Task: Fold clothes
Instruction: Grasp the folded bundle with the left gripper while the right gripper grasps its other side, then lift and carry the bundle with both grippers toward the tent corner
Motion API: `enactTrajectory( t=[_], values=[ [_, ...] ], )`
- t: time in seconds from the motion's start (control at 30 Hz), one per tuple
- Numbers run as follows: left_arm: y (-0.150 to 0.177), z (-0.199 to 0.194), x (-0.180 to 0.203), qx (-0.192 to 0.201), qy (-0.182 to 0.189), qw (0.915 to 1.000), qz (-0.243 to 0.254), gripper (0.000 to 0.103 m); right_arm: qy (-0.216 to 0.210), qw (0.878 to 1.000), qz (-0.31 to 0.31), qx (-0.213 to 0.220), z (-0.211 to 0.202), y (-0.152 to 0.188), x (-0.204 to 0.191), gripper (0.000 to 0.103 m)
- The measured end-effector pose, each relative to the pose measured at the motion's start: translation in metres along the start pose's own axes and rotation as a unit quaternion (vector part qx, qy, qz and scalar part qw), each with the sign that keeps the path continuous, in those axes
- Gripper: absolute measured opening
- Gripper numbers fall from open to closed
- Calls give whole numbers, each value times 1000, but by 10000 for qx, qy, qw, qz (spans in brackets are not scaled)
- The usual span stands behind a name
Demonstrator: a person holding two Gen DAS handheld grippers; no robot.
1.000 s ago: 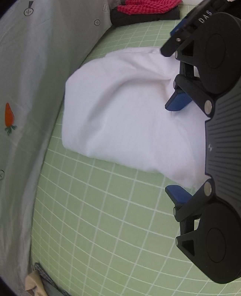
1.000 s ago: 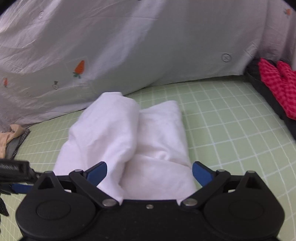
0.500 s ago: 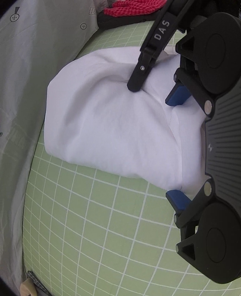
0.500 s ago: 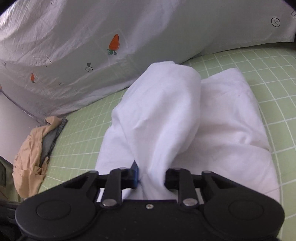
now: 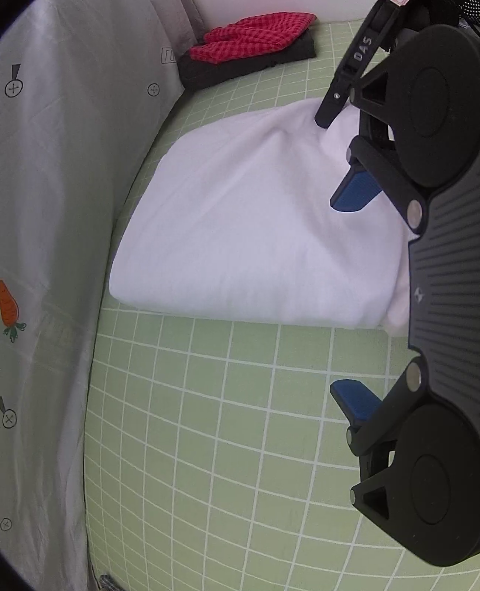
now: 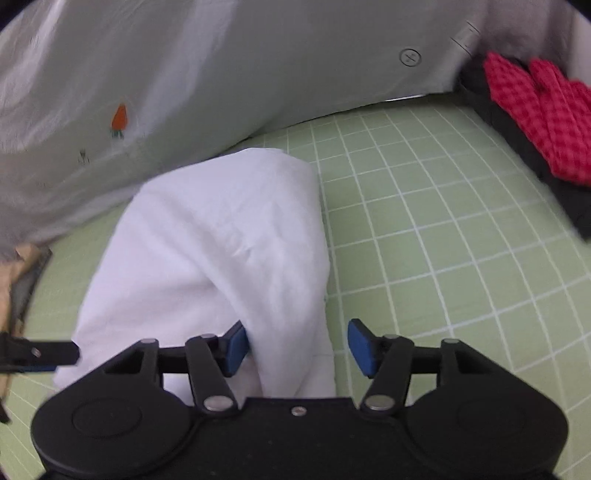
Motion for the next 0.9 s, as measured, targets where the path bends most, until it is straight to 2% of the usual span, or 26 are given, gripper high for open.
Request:
enactTrajectory(
  t=[0.03,0.1,0.27,0.4,0.5,0.53,0.57,0.6,0.67,0.7,0.73,0.8,0.9],
  values=[
    [-1,3,-1,-7,-43,10000,-4,97,-64,9999,137,55,1,1,3,84],
    [-7,10,-2,-38,-126,9999,-24,97,-79,9998,203,51,6,1,5,84],
    [-22,27,2,-287,-51,9995,-83,97,-365,9987,327,-153,31,-2,10,84],
    [-32,39,8,-511,42,9986,-151,97,-562,9976,248,-329,48,-12,4,91],
    [-37,49,10,-605,223,9978,-166,97,-630,9975,41,-315,61,-22,-4,102],
    [-37,51,11,-645,293,9973,-171,95,-568,9978,-9,-328,63,-23,-7,102],
    [-36,53,11,-722,389,9964,-222,87,-487,9982,-47,-356,64,-23,-11,102],
    [-36,55,12,-793,479,9953,-267,80,-406,9984,-86,-384,65,-24,-15,96],
    [-35,53,16,-757,491,9957,-217,66,-304,9985,-182,-407,63,-22,-20,76],
    [-33,50,18,-703,500,9962,-150,61,-315,9986,-188,-393,58,-22,-22,53],
    [-31,46,20,-648,510,9966,-85,52,-337,9986,-157,-369,53,-22,-24,42],
    [-24,30,21,-518,572,9970,-2,45,-310,9990,-107,-290,43,-21,-30,30],
    [-12,7,19,-360,689,9970,54,42,-181,9992,-268,-227,23,-19,-47,26]
  ],
)
Point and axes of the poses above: each gripper's, at about its wrist camera, not at the fingertips, and z roughly the way its jaws point, x to its right, y to its underside, the point moved 1 cm from there along z, roughly the way its jaws point, and after that the axes turned 15 degrees about -z, right-handed, at the moved point
